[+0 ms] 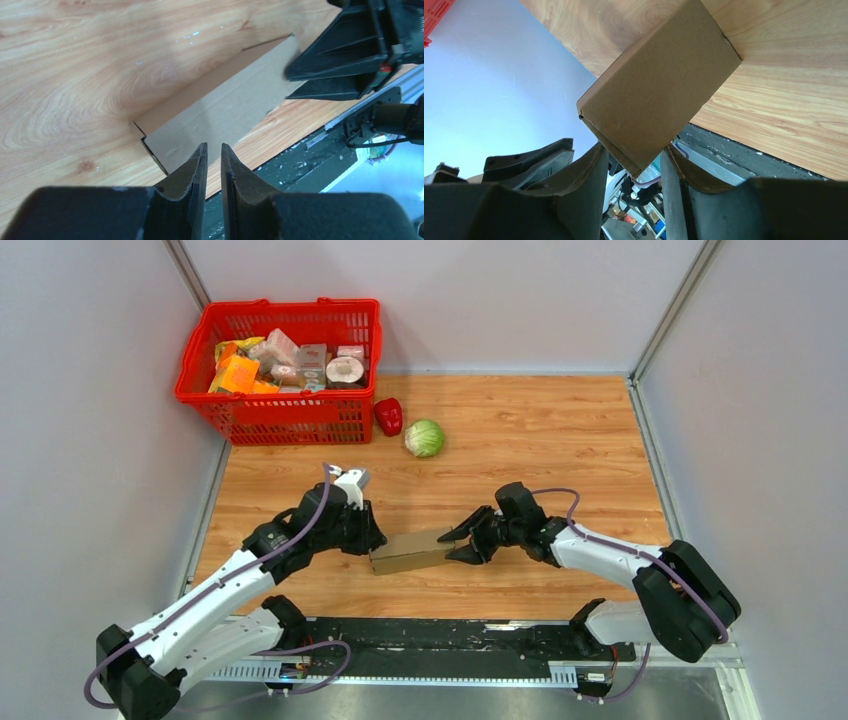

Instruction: Fold the paper box

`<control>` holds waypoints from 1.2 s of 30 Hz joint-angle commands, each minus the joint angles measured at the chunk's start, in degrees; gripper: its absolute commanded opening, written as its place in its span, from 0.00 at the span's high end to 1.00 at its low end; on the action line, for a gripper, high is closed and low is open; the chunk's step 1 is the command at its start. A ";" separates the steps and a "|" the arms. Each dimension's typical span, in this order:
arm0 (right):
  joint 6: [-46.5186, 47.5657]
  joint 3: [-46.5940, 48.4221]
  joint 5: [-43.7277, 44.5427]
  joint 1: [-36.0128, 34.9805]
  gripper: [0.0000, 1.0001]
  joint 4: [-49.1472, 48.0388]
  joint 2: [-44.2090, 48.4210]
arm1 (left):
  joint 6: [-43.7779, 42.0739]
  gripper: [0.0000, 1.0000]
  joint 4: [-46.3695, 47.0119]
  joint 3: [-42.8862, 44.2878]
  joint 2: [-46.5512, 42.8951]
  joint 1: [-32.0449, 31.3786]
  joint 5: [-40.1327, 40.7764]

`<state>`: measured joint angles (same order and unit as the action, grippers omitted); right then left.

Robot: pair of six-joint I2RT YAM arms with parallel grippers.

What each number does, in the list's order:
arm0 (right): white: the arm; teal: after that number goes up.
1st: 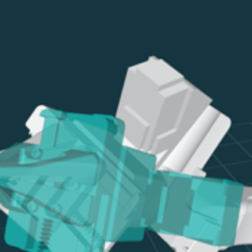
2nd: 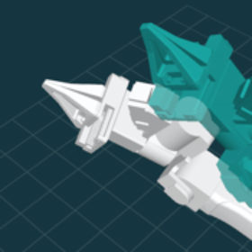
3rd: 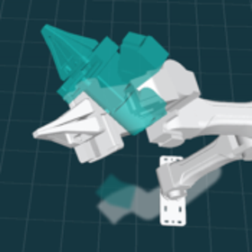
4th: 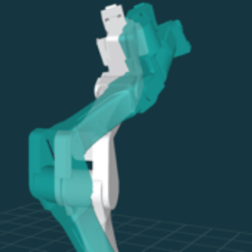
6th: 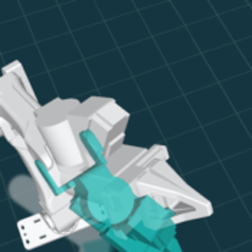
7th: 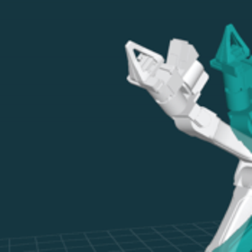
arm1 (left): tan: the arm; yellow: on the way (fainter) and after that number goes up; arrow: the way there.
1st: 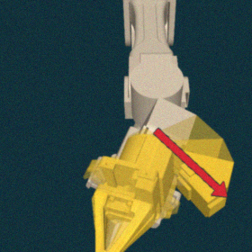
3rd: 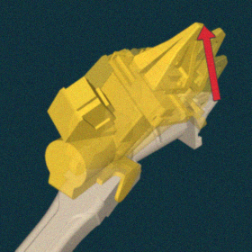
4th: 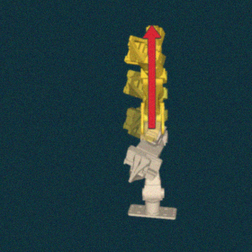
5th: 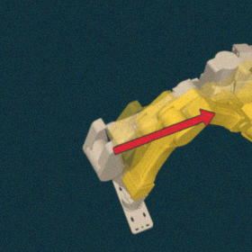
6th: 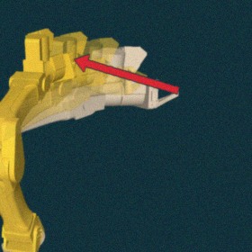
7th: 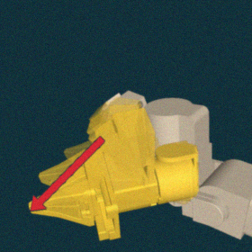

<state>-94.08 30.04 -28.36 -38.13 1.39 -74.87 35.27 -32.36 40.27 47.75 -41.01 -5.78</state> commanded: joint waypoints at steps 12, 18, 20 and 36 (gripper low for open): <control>9.43 0.63 1.03 1.21 0.55 -2.51 -0.80 | 4.81 0.85 6.08 -11.88 -6.25 1.03 -0.11; 32.44 5.10 -5.03 2.62 0.32 -4.38 0.43 | 5.43 0.86 6.34 -15.57 -7.93 1.11 0.33; 40.01 8.01 -8.79 2.62 0.30 -2.37 -0.45 | 5.43 0.86 6.43 -16.80 -8.63 1.11 0.24; 42.50 9.68 -11.37 3.68 0.44 -7.63 -11.52 | 2.44 0.83 5.02 -17.42 -8.81 1.11 0.16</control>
<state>-49.23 39.55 -39.59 -34.76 -0.34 -84.51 39.51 -22.98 24.99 38.30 -39.99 -5.61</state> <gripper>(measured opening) 0.579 0.165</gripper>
